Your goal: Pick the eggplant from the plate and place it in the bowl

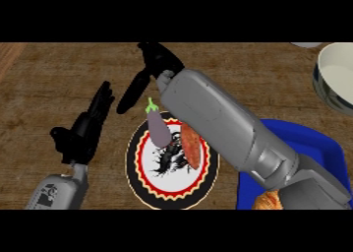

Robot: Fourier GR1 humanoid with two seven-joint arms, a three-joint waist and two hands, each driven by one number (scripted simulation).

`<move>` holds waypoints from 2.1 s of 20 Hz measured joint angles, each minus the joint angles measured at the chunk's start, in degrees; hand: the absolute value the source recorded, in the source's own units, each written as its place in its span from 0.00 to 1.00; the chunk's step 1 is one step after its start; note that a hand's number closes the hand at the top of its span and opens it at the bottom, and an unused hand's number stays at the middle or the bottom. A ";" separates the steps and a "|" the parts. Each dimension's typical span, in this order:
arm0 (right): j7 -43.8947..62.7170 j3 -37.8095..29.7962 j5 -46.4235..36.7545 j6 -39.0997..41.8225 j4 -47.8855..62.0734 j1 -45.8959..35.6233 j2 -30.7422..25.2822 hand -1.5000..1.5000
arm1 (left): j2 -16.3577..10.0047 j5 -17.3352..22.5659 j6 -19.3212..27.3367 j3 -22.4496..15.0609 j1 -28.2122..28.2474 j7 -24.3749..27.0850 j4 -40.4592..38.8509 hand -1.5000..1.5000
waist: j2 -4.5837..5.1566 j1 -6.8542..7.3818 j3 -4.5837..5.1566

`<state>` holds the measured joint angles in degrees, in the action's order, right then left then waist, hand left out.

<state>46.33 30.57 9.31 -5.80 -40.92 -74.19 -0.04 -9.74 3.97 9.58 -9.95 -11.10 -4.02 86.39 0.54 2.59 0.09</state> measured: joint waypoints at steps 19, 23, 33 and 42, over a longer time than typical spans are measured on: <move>2.14 4.43 9.86 10.53 6.62 2.42 0.00 0.00 | 1.51 -1.18 -0.86 1.55 0.67 0.64 -0.74 0.50 | -0.31 -1.16 -0.06; 1.54 4.12 11.94 8.33 5.39 2.82 0.02 0.00 | 1.24 -1.36 -1.68 1.89 1.28 0.85 -0.52 0.50 | -0.29 -1.01 -0.06; 0.44 6.33 15.81 2.36 2.71 6.48 0.03 0.00 | 2.21 -2.48 -1.63 2.25 0.20 -1.84 1.24 0.50 | -0.32 -0.90 -0.06; -1.30 9.57 17.57 -1.00 1.04 10.93 0.03 0.00 | 3.18 -3.75 -1.87 2.63 1.98 0.36 0.76 0.50 | -0.33 -1.11 -0.06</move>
<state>45.03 40.14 26.88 -6.80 -39.88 -63.26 -0.01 -6.56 0.21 7.71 -7.32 -9.12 -3.66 87.15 0.21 1.47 0.02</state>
